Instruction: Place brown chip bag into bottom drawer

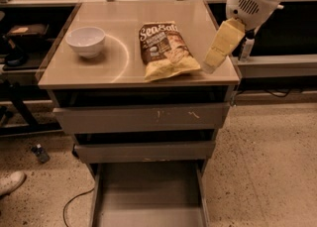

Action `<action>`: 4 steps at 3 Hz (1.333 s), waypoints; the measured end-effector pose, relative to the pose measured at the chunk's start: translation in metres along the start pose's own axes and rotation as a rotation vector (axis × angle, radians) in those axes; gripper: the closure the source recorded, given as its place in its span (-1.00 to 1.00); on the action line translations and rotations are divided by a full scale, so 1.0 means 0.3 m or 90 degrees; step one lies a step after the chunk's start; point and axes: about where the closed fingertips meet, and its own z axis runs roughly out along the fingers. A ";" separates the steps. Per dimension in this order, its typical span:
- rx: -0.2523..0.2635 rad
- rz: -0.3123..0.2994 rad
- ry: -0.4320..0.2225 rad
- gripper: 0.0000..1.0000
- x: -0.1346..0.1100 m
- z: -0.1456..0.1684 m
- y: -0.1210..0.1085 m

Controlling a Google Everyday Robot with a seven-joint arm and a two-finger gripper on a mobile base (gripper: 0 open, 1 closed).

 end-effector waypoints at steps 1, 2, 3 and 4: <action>-0.021 -0.025 0.002 -1.00 -0.152 0.066 0.029; -0.017 -0.028 -0.006 -1.00 -0.168 0.069 0.027; -0.017 -0.022 -0.017 -1.00 -0.173 0.076 0.020; -0.023 0.056 -0.032 -1.00 -0.208 0.157 -0.057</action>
Offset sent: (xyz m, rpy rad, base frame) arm 0.0169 0.0385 -0.0048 0.0048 0.0173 0.0394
